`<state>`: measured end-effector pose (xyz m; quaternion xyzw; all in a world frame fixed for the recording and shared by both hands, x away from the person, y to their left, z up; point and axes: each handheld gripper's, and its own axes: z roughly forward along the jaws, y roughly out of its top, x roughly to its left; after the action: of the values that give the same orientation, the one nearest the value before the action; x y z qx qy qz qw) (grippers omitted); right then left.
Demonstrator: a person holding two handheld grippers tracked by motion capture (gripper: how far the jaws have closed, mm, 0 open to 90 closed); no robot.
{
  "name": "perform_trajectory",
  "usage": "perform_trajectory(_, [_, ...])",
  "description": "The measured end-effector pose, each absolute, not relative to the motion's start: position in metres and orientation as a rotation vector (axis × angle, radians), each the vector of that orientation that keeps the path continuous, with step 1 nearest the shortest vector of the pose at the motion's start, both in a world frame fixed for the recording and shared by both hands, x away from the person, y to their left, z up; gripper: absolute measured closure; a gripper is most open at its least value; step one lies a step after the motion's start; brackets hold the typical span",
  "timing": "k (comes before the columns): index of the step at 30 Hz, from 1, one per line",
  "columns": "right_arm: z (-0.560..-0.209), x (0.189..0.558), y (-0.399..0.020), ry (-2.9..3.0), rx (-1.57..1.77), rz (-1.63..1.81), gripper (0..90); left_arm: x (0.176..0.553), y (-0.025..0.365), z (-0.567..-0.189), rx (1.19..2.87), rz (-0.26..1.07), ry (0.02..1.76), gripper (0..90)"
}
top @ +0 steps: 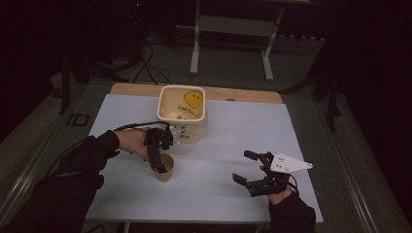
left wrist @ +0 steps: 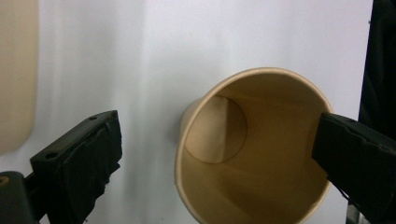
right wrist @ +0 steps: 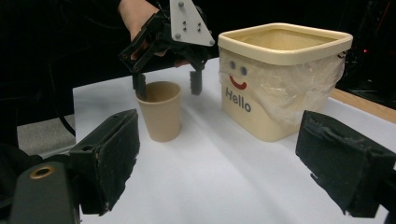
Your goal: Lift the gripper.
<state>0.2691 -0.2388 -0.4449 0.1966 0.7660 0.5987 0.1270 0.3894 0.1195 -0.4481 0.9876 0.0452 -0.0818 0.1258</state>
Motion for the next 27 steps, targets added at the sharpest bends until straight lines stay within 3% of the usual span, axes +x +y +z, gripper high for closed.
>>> perform_trajectory(27, [-0.446,0.271,-0.235,2.26,0.562,1.745,13.4,0.385,0.123,-0.393,2.884,-0.194,0.143,2.1])
